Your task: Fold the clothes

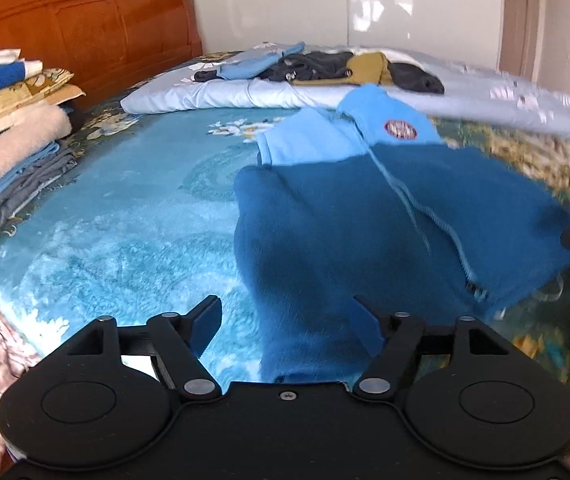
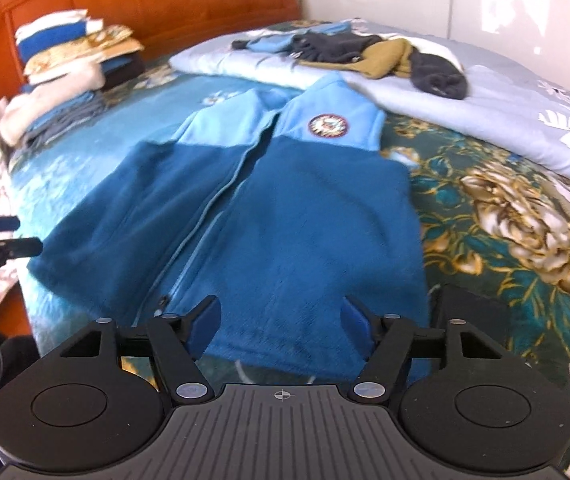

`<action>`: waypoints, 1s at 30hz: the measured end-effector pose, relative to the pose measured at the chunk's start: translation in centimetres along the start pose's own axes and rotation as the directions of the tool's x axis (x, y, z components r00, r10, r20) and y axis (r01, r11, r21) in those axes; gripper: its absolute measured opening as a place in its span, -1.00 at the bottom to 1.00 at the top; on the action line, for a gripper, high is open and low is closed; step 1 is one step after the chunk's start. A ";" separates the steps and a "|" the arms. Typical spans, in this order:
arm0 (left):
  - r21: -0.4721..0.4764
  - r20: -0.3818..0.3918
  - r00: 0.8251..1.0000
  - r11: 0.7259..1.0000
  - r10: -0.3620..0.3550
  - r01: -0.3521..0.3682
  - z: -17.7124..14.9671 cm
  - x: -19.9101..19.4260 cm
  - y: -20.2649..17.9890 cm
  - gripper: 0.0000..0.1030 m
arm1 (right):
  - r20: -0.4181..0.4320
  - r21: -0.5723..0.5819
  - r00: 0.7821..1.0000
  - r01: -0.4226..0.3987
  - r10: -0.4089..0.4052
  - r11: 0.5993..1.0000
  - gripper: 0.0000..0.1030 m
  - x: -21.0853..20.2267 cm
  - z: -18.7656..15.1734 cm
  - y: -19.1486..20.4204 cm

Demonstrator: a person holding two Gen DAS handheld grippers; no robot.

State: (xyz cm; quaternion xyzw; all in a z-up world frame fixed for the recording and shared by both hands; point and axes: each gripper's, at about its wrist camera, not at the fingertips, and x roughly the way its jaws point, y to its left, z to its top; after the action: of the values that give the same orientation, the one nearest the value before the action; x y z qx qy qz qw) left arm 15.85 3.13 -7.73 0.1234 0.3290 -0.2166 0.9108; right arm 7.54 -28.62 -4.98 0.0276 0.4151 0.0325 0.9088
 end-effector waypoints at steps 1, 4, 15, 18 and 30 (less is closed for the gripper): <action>0.012 -0.008 1.000 1.000 0.005 -0.005 -0.3 0.1 -0.1 0.39 | -0.010 -0.008 1.000 -0.010 0.009 1.000 0.26 0.1 -0.2 0.4; 0.034 -0.032 0.999 0.999 0.006 -0.005 -1.3 0.3 -0.2 0.42 | -0.032 -0.028 0.999 -0.033 0.032 0.999 0.29 0.4 -1.3 2.0; -0.001 -0.081 0.996 1.000 0.022 -0.022 -2.7 1.4 0.2 0.42 | -0.051 -0.140 0.983 -0.182 0.176 0.973 0.23 2.5 -0.7 7.1; -0.023 -0.081 0.997 1.000 0.010 -0.012 -2.7 1.2 0.6 0.42 | -0.053 -0.142 0.967 -0.253 0.248 0.957 0.17 3.1 0.0 8.2; -0.060 -0.079 0.997 0.998 -0.018 0.013 -2.9 2.3 0.9 0.17 | -0.019 0.095 0.971 -0.235 0.238 0.967 -0.21 10.7 7.4 4.4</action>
State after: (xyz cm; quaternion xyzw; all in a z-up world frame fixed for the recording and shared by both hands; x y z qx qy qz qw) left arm 16.24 4.28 -11.36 0.1024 0.3723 -0.2087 0.8985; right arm 19.96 -23.57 -7.89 0.1182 0.4238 0.1219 0.8897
